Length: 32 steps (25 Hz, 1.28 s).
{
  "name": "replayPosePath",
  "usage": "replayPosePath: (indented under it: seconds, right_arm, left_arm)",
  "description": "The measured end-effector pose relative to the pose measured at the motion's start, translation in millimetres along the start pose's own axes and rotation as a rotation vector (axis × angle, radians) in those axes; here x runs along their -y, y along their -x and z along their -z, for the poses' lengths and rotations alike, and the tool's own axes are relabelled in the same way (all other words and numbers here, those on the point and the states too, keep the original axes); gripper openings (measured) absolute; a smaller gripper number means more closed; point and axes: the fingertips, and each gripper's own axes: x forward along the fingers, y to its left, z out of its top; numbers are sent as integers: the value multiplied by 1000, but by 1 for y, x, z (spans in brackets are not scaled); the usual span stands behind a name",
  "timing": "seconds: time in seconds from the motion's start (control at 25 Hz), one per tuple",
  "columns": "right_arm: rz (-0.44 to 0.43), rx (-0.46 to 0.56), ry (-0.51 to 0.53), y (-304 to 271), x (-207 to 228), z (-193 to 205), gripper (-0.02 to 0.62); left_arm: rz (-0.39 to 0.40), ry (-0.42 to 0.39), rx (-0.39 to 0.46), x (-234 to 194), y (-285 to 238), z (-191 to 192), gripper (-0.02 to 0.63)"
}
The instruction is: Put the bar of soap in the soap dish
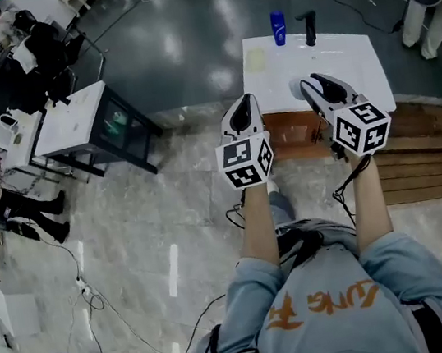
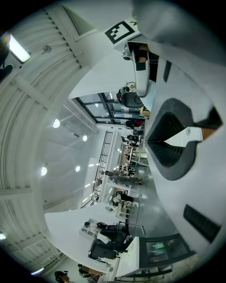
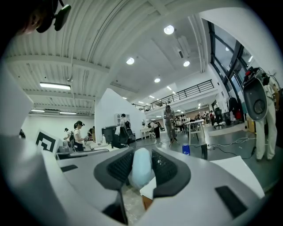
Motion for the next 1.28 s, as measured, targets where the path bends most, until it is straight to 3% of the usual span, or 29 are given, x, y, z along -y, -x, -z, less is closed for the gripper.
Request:
replayPosePath:
  seconds: [0.48, 0.8, 1.12, 1.28]
  right_arm:
    - [23, -219, -49, -141, 63, 67, 144]
    - [44, -306, -69, -234, 103, 84, 144]
    - [86, -349, -96, -258, 156, 99, 144]
    - [62, -383, -119, -266, 177, 111, 144]
  left_arm:
    - [-36, 147, -189, -93, -121, 90, 23]
    - [-28, 186, -271, -152, -208, 116, 23]
    - [-5, 183, -333, -155, -268, 141, 24]
    - [-29, 190, -366, -152, -282, 155, 23]
